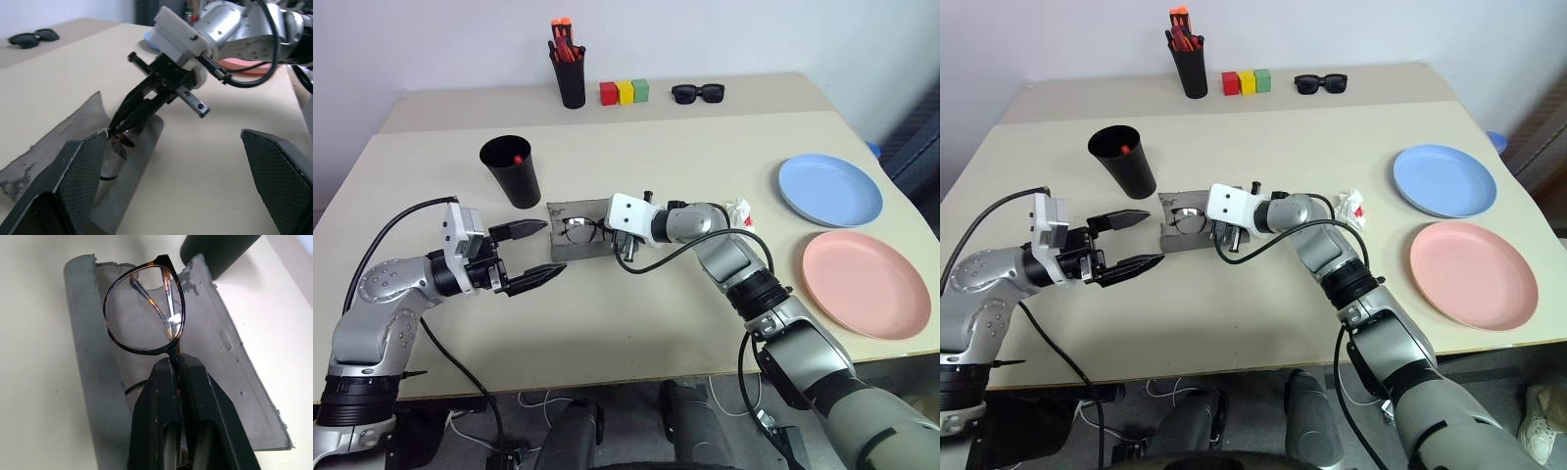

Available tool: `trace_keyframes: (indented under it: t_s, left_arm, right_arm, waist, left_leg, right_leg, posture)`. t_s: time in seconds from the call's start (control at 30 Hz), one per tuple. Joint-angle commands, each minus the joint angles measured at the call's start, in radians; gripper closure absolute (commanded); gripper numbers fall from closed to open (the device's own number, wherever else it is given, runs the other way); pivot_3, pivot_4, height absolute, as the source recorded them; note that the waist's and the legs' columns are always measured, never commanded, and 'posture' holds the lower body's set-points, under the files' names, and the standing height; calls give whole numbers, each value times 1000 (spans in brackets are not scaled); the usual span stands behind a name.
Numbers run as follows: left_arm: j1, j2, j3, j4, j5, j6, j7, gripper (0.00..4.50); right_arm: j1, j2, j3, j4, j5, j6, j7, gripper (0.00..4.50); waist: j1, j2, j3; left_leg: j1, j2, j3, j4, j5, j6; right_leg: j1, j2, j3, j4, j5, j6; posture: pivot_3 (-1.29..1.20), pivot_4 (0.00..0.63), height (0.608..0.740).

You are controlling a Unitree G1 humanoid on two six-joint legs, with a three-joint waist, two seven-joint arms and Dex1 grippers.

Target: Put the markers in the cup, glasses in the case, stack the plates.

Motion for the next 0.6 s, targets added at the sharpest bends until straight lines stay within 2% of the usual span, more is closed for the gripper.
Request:
trace_keyframes:
  t_s: [0.03,0.2,0.47,0.6]
  left_arm:
    - [-22,6,21,4,0,-5,7,0]
    - [-29,4,27,38,8,-38,-8,0]
    - [-90,-22,-8,137,77,-116,0,0]
    - [-175,-66,-54,238,162,-187,33,0]
  right_arm:
    - [-6,-1,-29,-49,17,-10,2,2541]
    - [-14,-18,-63,-67,24,-18,-20,59]
    - [-23,-15,-238,-154,198,70,-16,59]
    - [65,-81,-293,-264,268,147,27,59]
  waist:
    - [-1,0,0]
    - [-1,0,0]
    - [2,0,0]
    - [11,0,0]
  left_leg:
    - [0,0,0,0,0,0]
    - [0,0,0,0,0,0]
    - [-1,0,0,0,0,0]
    - [-1,0,-1,0,0,0]
  right_leg:
    - [0,0,0,0,0,0]
    - [0,0,0,0,0,0]
    - [0,0,0,0,0,0]
    - [0,0,0,0,0,0]
  posture:
    - [0,150,740]
    - [0,150,740]
    - [0,150,740]
    - [0,150,740]
